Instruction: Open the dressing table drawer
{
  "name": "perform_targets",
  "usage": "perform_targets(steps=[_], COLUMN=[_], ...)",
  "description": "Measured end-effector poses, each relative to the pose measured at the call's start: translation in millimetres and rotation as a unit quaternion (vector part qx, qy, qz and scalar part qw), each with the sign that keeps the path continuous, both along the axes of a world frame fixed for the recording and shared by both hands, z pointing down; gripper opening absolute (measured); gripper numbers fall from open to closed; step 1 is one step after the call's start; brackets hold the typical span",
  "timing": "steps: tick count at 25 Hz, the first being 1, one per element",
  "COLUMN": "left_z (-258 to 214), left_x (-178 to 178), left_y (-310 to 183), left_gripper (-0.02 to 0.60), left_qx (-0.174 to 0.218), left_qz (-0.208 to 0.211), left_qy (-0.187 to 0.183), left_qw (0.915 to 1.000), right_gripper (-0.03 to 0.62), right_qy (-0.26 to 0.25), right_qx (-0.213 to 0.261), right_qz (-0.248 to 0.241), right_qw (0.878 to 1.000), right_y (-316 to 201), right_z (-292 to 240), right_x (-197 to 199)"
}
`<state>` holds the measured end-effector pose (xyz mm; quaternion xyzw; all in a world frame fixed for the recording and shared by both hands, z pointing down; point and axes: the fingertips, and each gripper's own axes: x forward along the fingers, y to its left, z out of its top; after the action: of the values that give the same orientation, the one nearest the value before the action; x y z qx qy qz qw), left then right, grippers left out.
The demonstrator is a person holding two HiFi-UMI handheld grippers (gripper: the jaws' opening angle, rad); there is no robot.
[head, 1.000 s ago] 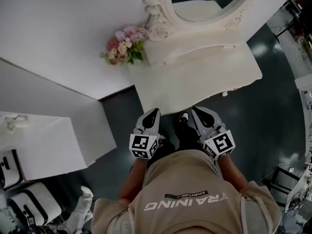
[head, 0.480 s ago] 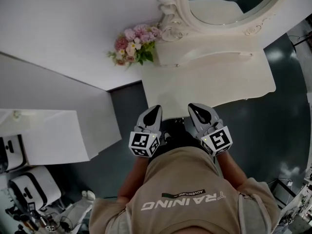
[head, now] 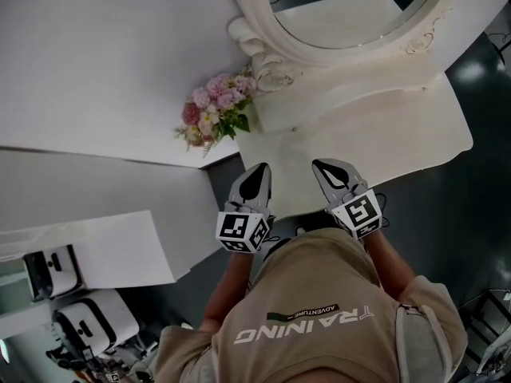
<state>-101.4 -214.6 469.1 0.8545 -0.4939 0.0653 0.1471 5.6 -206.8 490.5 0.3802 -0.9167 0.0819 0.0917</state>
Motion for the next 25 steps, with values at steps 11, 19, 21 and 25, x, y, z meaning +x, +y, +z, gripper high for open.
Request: perform_targets(steps=[11,19,21,25], left_z=[14,22,23,26], left_x=[17,12,9,3], left_y=[-51,-59,-57,-53], left_gripper=[0.018,0.018,0.02,0.02], left_qx=[-0.017,-0.025,-0.026,-0.031], left_qz=[-0.022,-0.046,-0.052,-0.062], left_qy=[0.008,0.009,0.009,0.008], left_qw=[0.9996,0.9986,0.9983,0.9976], right_gripper=[0.002,0.003,0.003,0.003], right_qy=[0.053,0.084,0.084,0.078], right_qx=[-0.044,-0.074,-0.087,-0.108], right_qz=[-0.007,0.03,0.055,0.095], right_qw=[0.998,0.993,0.991,0.987], right_y=[-65,-99,-106,-118], right_z=[56,105,117,137], right_x=[12,-3,-4,-5])
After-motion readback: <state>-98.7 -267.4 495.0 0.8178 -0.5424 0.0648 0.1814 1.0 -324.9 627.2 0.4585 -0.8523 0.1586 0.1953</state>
